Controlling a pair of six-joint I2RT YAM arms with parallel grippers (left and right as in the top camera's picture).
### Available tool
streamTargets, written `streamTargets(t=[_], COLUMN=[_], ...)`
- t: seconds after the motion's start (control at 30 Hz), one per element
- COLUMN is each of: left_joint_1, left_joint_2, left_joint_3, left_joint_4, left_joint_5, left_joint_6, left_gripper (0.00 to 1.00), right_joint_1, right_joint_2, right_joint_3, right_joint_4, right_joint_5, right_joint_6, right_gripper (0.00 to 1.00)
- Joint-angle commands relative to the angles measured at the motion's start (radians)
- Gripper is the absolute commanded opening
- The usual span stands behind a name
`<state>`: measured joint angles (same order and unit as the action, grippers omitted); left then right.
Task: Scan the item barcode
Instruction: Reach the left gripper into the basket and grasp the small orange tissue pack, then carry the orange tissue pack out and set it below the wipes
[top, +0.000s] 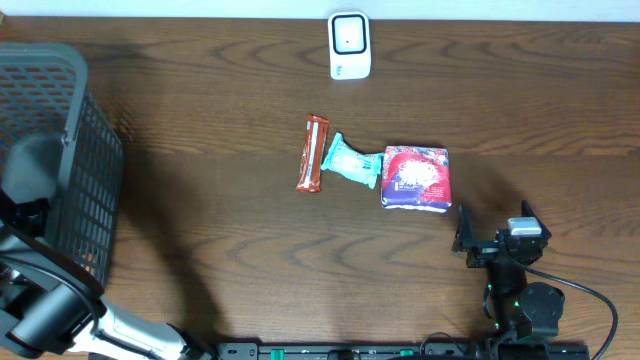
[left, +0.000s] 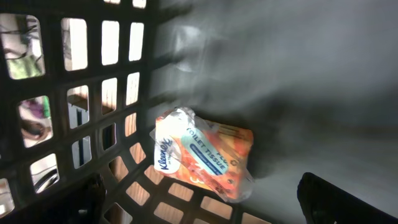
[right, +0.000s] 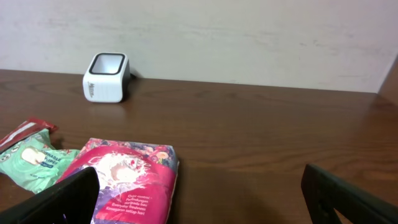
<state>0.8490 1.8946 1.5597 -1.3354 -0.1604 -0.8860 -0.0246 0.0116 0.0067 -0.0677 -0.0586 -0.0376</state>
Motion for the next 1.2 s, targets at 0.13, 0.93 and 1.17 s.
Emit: streamTargets(t=[0.13, 0.93, 1.17], left_joint_1=[-0.003, -0.079, -0.079], left_joint_2=[0.035, 0.036, 0.036], left_joint_3=[-0.029, -0.278, -0.345], left_joint_4=[0.004, 0.253, 0.317], left_joint_5=[0.088, -0.009, -0.008], left_joint_6=[0.002, 0.062, 0.081], left_gripper=[0.98, 0.67, 0.08], right_joint_1=[0.011, 0.011, 0.011], right_joint_2=[-0.006, -0.006, -0.006], right_joint_3=[-0.001, -0.001, -0.001], right_joint_4=[-0.004, -0.004, -0.004], right_joint_5=[-0.003, -0.003, -0.003], right_joint_6=[-0.008, -0.008, -0.008], right_gripper=[0.99, 0.99, 0.99])
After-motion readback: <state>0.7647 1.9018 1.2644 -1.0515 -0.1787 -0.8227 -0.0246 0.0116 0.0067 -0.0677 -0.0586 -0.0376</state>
